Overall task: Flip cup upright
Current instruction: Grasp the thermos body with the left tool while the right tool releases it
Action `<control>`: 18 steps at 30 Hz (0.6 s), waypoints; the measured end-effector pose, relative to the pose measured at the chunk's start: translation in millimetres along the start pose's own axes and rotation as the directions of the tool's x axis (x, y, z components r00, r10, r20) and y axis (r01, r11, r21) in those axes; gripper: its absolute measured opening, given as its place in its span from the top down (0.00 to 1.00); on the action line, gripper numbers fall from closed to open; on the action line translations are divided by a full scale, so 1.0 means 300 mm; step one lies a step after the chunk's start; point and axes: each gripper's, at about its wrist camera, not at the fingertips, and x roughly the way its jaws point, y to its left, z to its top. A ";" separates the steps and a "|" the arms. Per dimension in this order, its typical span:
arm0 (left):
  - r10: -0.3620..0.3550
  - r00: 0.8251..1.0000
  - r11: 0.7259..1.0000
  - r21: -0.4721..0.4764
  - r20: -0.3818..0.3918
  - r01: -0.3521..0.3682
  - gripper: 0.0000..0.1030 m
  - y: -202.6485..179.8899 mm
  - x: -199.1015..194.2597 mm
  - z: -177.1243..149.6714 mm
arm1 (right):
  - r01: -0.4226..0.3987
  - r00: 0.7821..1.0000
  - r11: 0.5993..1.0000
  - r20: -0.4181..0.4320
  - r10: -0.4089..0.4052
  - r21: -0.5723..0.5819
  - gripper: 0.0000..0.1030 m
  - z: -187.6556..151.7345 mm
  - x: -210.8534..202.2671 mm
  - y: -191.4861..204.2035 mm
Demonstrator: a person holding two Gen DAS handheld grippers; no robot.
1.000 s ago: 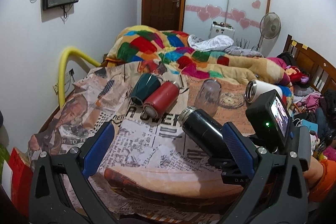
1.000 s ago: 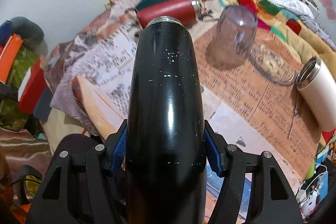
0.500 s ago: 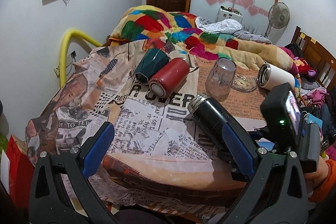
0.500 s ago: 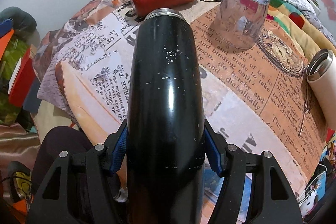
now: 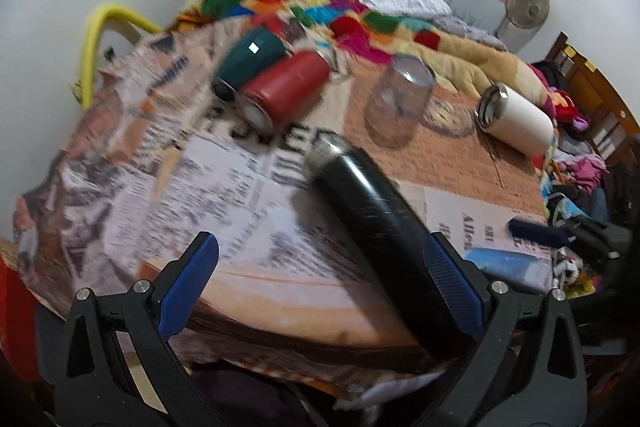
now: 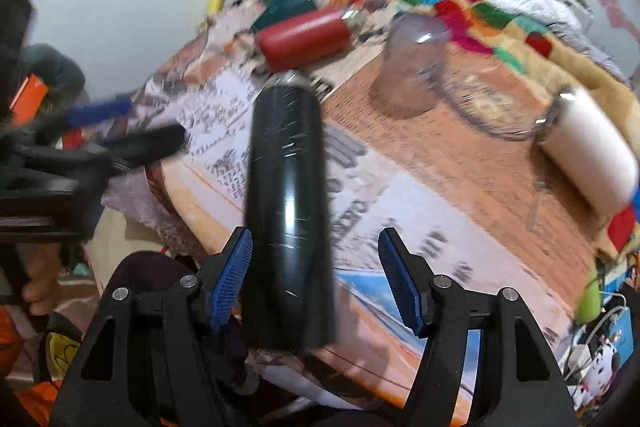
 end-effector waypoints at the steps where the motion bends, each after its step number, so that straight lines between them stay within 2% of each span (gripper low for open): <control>1: -0.011 1.000 1.000 -0.001 -0.016 0.011 0.00 -0.009 0.015 -0.003 | 0.023 0.999 0.999 0.033 -0.024 0.025 0.39 -0.014 -0.034 -0.018; 4: -0.050 0.995 0.998 -0.034 -0.081 0.047 0.00 -0.020 0.074 -0.011 | 0.066 0.991 0.991 0.108 -0.079 0.118 0.32 -0.055 -0.104 -0.065; 7: -0.095 0.984 0.993 -0.084 -0.152 0.083 0.07 -0.016 0.135 -0.020 | 0.075 0.983 0.978 0.153 -0.106 0.196 0.28 -0.087 -0.143 -0.097; 9: -0.109 0.979 0.991 -0.102 -0.173 0.092 0.12 -0.018 0.157 -0.020 | 0.085 0.980 0.972 0.161 -0.122 0.217 0.28 -0.096 -0.156 -0.106; 18: -0.063 0.975 0.997 -0.053 -0.214 0.052 0.14 -0.054 0.232 0.036 | 0.102 0.970 0.968 0.192 -0.147 0.228 0.28 -0.149 -0.206 -0.109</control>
